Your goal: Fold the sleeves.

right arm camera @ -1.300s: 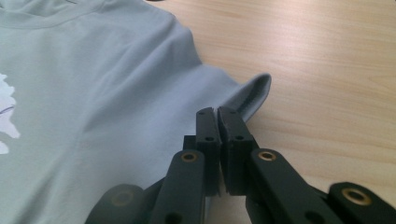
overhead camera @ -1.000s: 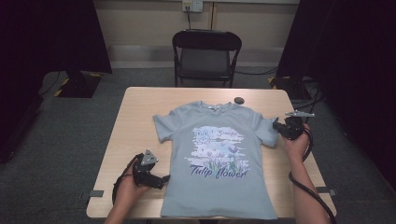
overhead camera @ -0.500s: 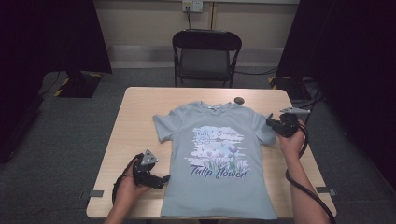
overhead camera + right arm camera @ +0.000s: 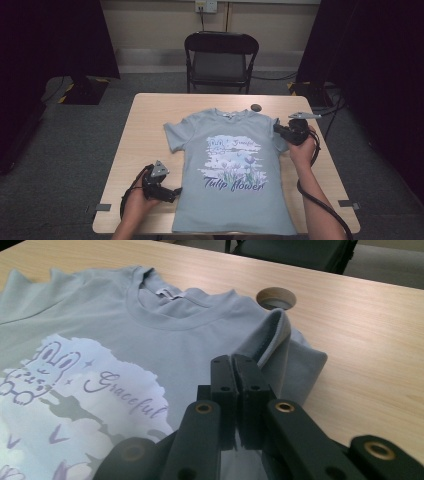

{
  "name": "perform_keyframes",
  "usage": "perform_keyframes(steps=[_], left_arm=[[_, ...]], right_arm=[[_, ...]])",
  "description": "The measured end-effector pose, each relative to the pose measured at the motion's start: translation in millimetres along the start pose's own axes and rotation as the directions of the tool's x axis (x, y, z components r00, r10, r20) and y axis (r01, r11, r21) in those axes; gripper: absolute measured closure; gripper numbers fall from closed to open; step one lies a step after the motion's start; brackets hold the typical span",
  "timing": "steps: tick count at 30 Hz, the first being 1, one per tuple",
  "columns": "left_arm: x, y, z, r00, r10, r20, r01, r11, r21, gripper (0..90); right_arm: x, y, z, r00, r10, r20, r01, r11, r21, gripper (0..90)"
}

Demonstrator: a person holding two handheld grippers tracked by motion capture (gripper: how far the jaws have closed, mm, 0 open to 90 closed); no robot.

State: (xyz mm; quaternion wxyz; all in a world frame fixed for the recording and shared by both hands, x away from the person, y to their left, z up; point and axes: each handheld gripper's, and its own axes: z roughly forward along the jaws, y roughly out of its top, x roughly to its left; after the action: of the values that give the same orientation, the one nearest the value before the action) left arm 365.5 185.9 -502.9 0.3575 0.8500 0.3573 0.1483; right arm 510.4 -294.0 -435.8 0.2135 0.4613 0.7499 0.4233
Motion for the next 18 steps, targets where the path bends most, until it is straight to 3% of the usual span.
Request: perform_keyframes(steps=[6, 18], left_arm=[[0.0, 0.0, 0.0, 1.0, 0.0, 0.0, 0.0, 1.0, 0.0, 0.0], [0.0, 0.0, 0.0, 1.0, 0.0, 0.0, 0.0, 1.0, 0.0, 0.0]], right_arm=[[12.1, 6.9, 4.1, 0.9996, -0.019, -0.02, 0.019, 1.0, -0.002, 88.1], [33.3, 10.6, 18.0, 0.9958, -0.011, -0.091, 0.011, 1.0, -0.006, 88.1]])
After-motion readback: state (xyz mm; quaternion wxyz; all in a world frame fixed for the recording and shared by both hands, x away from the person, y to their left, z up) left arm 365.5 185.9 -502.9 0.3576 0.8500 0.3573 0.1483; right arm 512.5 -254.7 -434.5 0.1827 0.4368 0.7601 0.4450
